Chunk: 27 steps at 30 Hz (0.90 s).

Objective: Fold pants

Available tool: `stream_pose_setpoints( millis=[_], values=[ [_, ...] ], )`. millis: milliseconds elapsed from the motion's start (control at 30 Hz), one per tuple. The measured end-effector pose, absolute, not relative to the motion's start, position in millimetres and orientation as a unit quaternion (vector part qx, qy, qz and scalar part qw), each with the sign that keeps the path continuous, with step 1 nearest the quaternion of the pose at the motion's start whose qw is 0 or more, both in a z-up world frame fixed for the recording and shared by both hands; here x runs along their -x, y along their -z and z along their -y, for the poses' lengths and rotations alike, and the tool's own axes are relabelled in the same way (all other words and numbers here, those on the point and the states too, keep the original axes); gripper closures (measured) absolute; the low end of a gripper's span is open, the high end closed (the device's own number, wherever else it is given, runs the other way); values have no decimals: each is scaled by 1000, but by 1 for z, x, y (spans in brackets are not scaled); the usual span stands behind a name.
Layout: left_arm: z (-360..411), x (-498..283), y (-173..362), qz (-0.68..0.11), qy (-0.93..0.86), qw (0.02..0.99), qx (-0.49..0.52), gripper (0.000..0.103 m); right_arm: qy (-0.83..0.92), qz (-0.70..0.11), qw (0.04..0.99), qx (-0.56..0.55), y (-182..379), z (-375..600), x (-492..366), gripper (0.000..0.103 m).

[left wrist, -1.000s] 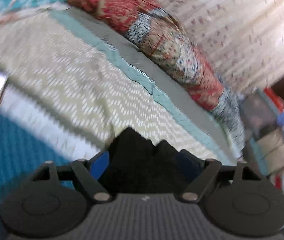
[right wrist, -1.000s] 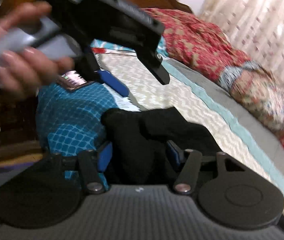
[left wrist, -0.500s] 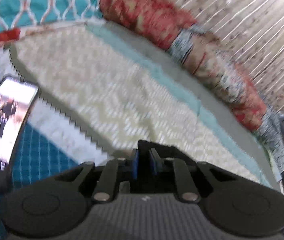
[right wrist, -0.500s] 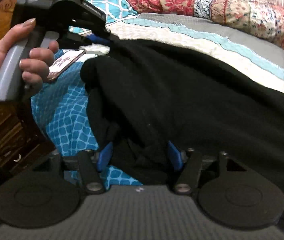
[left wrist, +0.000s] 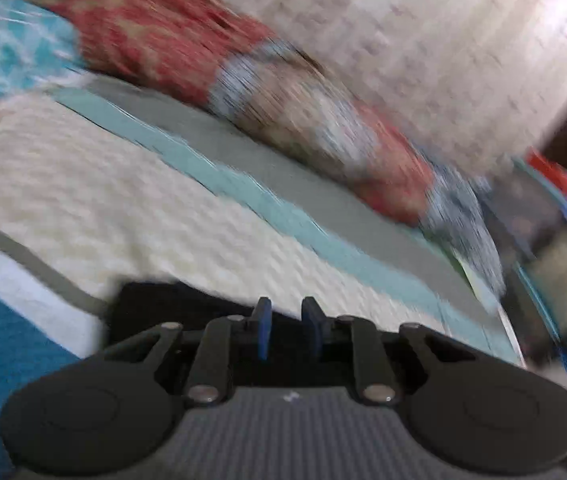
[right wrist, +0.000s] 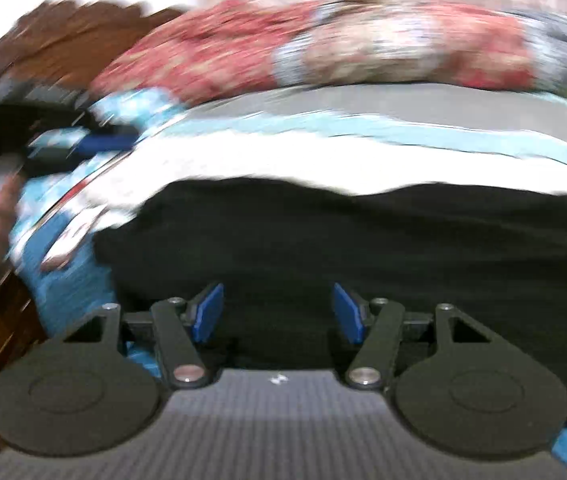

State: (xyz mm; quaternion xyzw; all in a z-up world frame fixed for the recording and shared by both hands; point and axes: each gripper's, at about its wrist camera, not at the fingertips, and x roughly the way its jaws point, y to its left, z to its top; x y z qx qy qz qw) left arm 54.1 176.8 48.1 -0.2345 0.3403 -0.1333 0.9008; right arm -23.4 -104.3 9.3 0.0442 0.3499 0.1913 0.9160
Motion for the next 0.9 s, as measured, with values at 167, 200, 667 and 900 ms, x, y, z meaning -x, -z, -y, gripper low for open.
stream_pose_setpoints(
  millis=[167, 200, 667, 900],
  values=[
    [-133, -56, -11, -419, 144, 882, 159, 83, -50, -335, 934, -110, -16, 212, 17, 43],
    [-132, -55, -1, -438, 117, 882, 129, 84, -21, -330, 937, -112, -20, 237, 17, 44],
    [-143, -31, -17, -471, 25, 869, 148, 89, 212, -296, 896, -255, -29, 525, -45, 37],
    [-80, -47, -17, -479, 59, 866, 130, 88, 171, -345, 896, -222, -11, 515, -77, 76]
  ],
)
